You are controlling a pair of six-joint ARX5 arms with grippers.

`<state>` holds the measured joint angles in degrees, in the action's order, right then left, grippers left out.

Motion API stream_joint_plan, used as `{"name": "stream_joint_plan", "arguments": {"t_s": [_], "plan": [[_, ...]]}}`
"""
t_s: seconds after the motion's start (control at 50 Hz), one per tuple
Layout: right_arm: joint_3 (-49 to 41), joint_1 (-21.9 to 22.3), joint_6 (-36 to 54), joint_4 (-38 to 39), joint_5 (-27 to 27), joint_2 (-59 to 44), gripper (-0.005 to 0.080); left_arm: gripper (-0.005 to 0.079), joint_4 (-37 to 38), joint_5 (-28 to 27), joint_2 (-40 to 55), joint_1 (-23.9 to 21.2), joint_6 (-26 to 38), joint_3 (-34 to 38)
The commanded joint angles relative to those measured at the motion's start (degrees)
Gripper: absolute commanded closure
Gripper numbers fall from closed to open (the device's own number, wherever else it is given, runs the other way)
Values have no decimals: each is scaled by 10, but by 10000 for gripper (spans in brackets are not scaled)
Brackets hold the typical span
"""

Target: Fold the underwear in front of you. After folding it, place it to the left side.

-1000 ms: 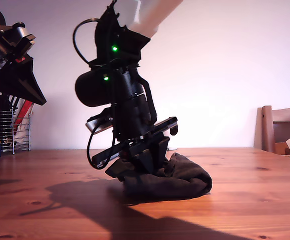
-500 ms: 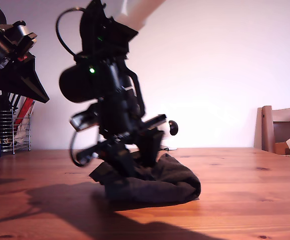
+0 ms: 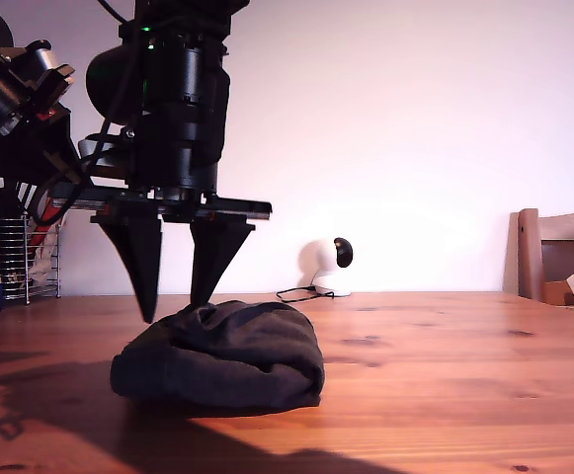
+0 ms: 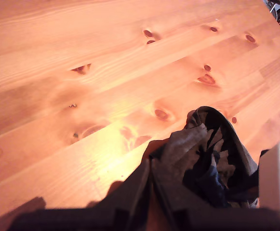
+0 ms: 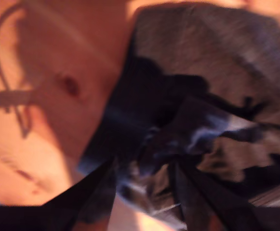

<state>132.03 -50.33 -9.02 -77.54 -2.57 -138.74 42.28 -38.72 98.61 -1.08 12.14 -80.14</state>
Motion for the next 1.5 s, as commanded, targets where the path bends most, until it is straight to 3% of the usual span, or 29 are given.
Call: {"name": "stream_joint_plan", "arguments": {"t_s": [0.0, 0.48, 0.6, 0.7, 0.88, 1.2, 1.48], "plan": [[1, -3, 0, -2, -15, -9, 396, 762, 4, -2, -5, -2, -2, -6], [1, 10, 35, 11, -36, 69, 424, 761, -8, -2, -5, 3, 35, -6], [1, 18, 46, 20, -34, 85, 544, 761, -7, -2, -5, 5, 40, -6], [1, 25, 46, 30, -12, 88, 774, 761, -5, -8, -5, 6, 44, -5], [1, 33, 46, 75, 46, 92, 764, 761, -18, -24, -12, 6, 50, -5], [1, 43, 66, 198, 59, 107, 764, 761, -118, -25, -58, 19, 46, 10], [1, 70, 77, 256, 61, 107, 764, 761, -268, -24, -94, 23, -14, 113]]}}
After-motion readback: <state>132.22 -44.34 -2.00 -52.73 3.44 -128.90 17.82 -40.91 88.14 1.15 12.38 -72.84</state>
